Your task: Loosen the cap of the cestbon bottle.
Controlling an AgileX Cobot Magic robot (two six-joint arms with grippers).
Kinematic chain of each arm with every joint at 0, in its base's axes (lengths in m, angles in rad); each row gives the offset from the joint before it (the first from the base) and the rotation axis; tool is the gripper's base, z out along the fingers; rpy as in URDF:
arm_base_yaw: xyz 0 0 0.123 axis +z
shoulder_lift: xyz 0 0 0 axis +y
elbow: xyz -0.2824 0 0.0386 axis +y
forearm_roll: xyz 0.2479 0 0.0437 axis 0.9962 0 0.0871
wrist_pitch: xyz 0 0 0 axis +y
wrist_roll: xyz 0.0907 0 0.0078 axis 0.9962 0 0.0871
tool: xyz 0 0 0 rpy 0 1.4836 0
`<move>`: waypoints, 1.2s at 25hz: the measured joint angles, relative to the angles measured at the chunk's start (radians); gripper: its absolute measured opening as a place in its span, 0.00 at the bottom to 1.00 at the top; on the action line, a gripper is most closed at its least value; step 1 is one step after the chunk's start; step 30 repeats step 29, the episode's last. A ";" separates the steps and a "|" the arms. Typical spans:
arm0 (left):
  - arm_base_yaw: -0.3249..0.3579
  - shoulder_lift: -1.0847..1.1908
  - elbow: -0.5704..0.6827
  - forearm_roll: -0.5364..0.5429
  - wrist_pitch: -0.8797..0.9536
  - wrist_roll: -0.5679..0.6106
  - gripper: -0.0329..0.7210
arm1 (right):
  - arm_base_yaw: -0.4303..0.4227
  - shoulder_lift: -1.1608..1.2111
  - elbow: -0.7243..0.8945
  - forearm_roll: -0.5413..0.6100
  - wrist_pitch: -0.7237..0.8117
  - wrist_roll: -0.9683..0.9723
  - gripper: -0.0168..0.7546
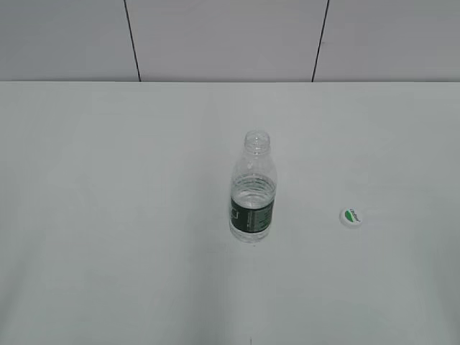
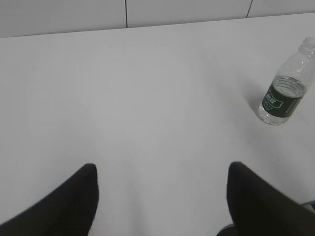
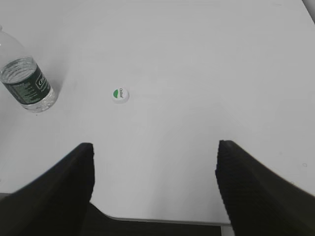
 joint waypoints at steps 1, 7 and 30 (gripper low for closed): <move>0.000 0.000 0.000 0.000 0.000 0.000 0.69 | 0.000 0.000 0.000 0.000 0.000 0.000 0.79; 0.036 0.000 0.000 0.000 0.001 0.000 0.68 | -0.091 0.000 0.000 0.000 0.000 0.001 0.79; 0.210 0.000 0.001 0.000 0.001 0.000 0.66 | -0.202 0.000 0.000 0.012 0.000 0.002 0.79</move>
